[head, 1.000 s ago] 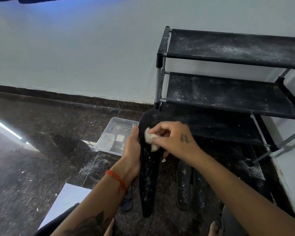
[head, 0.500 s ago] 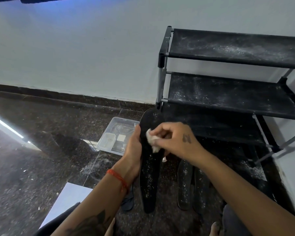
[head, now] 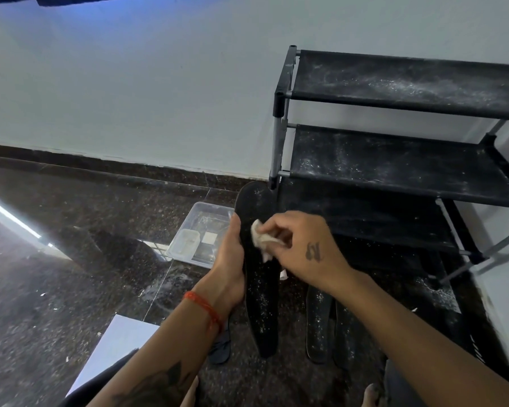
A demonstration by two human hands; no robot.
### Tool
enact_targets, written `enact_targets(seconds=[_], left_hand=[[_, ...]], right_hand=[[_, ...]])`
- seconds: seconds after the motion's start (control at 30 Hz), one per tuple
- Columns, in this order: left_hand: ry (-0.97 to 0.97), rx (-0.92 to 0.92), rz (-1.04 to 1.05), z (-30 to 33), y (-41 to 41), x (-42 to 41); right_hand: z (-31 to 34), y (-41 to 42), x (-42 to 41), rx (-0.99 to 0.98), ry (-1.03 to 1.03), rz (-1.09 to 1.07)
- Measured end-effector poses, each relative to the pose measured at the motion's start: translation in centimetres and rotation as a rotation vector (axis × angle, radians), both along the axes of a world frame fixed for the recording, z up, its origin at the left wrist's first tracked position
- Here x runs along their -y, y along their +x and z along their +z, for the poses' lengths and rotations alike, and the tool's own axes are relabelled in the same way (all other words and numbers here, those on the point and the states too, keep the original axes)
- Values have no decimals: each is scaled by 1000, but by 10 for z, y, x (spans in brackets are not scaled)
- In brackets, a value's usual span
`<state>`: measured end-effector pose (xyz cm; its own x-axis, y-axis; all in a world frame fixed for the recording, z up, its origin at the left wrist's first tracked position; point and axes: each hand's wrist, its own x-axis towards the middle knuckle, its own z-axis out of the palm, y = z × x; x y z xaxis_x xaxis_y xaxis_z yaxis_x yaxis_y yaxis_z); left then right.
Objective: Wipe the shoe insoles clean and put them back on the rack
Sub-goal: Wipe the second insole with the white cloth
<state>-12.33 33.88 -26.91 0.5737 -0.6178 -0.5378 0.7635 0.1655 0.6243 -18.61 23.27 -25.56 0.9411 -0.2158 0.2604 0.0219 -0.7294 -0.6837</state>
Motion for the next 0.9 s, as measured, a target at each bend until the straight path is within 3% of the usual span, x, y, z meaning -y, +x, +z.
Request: enact_targets(seconds=[0.1,0.23,0.3,0.43,0.5,0.6,0.7,0.77,0.83,0.9], left_hand=[[21,14,22,-2,2,0],[17,73,-47,-1,-1,0],[10,63,-58,1,-2,0],[-40,-53,2,3,2,-1],[-9,-59,49,1,2,-2],[17,-51,45,-2,2,-2],[25,2,-45,-1,1,-1],[22,-15,-72,-3,0,0],[-3,-39,-54,-3,2,-1],[-25,-58,-28,-4,5,-2]], right_hand=[[-4,0,-9,-94,19,117],[-2,0,3,-168,-368,-108],[-2,0,5,-107,-383,-182],[4,1,-8,-110,188,8],[3,1,-13,-194,273,123],[-3,1,-10,-200,98,105],[-1,-1,-2,-205,-314,-38],[-1,-2,6,-170,-391,-155],[1,-2,10,-84,-249,-192],[5,-2,5,-78,47,-83]])
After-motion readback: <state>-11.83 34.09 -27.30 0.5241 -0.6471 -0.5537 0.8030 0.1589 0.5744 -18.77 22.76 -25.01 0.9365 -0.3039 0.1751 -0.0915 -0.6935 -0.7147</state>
